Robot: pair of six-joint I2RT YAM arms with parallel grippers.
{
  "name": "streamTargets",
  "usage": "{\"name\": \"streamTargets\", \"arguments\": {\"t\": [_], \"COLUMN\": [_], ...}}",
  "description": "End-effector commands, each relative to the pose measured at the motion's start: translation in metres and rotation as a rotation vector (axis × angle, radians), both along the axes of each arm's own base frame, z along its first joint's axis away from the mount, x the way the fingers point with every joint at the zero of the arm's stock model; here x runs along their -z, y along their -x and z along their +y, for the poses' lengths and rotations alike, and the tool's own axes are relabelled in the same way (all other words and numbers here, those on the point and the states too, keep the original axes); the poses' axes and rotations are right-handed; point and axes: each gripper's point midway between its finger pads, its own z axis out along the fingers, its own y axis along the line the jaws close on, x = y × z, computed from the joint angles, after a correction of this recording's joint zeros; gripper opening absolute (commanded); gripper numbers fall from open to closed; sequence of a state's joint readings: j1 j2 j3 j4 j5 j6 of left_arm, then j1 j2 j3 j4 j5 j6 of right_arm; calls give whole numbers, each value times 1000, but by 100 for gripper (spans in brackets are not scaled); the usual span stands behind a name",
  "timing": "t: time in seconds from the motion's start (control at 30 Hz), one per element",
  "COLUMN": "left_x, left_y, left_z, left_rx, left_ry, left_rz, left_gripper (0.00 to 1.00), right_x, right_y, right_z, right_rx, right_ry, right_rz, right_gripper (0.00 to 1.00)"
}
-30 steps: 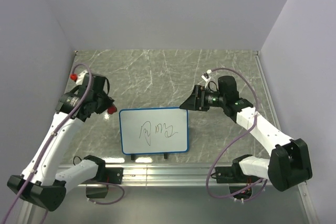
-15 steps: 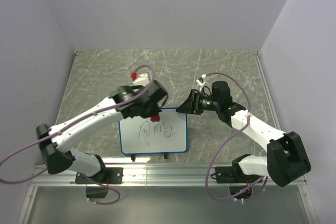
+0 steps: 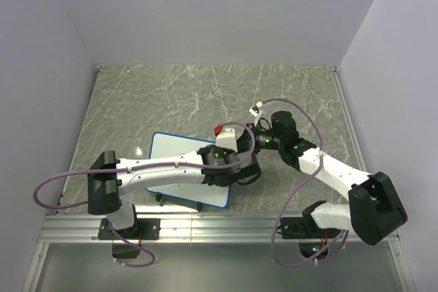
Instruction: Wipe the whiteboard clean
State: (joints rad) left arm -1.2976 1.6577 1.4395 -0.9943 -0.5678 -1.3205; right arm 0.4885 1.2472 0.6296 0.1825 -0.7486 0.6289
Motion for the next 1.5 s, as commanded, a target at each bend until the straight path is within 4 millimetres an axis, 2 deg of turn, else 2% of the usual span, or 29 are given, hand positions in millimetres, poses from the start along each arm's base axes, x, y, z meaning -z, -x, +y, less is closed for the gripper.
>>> {"name": "streamTargets", "arguments": {"t": [0.0, 0.03, 0.1, 0.13, 0.2, 0.23, 0.3, 0.33, 0.37, 0.47, 0.5, 0.53, 0.57, 0.63, 0.7, 0.77, 0.83, 0.87, 0.9, 0.93, 1.0, 1.03, 1.1, 1.13, 1.17, 1.2, 1.33, 1.47], "left_x": [21, 35, 41, 58, 68, 83, 85, 99, 94, 104, 95, 100, 93, 96, 86, 80, 63, 64, 45, 49, 39, 29, 20, 4, 12, 2, 3, 4], "left_y": [10, 13, 18, 22, 24, 28, 25, 27, 26, 17, 9, 7, -3, -10, -27, -37, -48, -51, -60, -61, -56, -62, -54, -55, -49, -49, -47, -55], "left_z": [6, 17, 20, 34, 47, 72, 91, 109, 114, 144, 151, 162, 171, 184, 186, 185, 165, 156, 133, 121, 88, 68, 36, 16, 2, -11, -20, -1], "left_rx": [-89, -103, -124, -138, -195, -233, -299, -315, -331, -399, -428, -443, -487, -502, -497, -468, -431, -384, -352, -326, -244, -230, -165, -144, -115, -105, -95, -142], "left_ry": [15, -14, 27, -7, 0, -59, -22, -36, 19, 66, 114, 109, 148, 146, 200, 211, 271, 251, 321, 302, 303, 295, 303, 343, 324, 348, 350, 355], "left_rz": [-15, -17, -19, -6, -1, 7, 8, 13, 18, 12, -5, -10, -27, -43, -82, -106, -129, -123, -145, -134, -145, -158, -159, -170, -156, -165, -158, -160], "left_gripper": [0, 0, 0, 0, 0, 0, 0, 0, 0, 0, 0, 0, 0, 0, 0, 0, 0, 0, 0, 0, 0, 0, 0, 0, 0, 0, 0, 0], "right_x": [24, 28, 37, 40, 45, 49, 46, 49, 46, 43, 41, 40, 39, 38, 38, 39, 40, 41, 41, 41, 41, 42, 41, 41, 41, 41, 40, 40], "right_y": [-5, -3, 3, 6, 10, 13, 14, 17, 17, 18, 20, 19, 20, 23, 24, 27, 29, 29, 30, 29, 29, 29, 29, 29, 29, 29, 30, 32], "right_z": [-14, -16, -19, -21, -25, -28, -29, -32, -32, -33, -32, -31, -30, -29, -30, -31, -31, -31, -31, -30, -29, -29, -29, -29, -30, -29, -29, -29], "right_rx": [85, 86, 80, 78, 80, 76, 72, 70, 70, 67, 64, 63, 61, 57, 56, 52, 47, 46, 44, 42, 39, 36, 36, 37, 39, 36, 31, 25], "right_ry": [102, 114, 132, 140, 157, 174, 180, 195, 196, 195, 186, 182, 175, 169, 168, 172, 173, 174, 175, 175, 175, 176, 174, 174, 176, 175, 173, 170], "right_rz": [5, 15, 27, 37, 45, 48, 27, 41, 37, 38, 44, 46, 46, 55, 53, 56, 56, 57, 60, 57, 58, 59, 58, 55, 58, 55, 52, 50], "right_gripper": [0, 0, 0, 0, 0, 0, 0, 0, 0, 0, 0, 0, 0, 0, 0, 0, 0, 0, 0, 0, 0, 0, 0, 0, 0, 0, 0, 0]}}
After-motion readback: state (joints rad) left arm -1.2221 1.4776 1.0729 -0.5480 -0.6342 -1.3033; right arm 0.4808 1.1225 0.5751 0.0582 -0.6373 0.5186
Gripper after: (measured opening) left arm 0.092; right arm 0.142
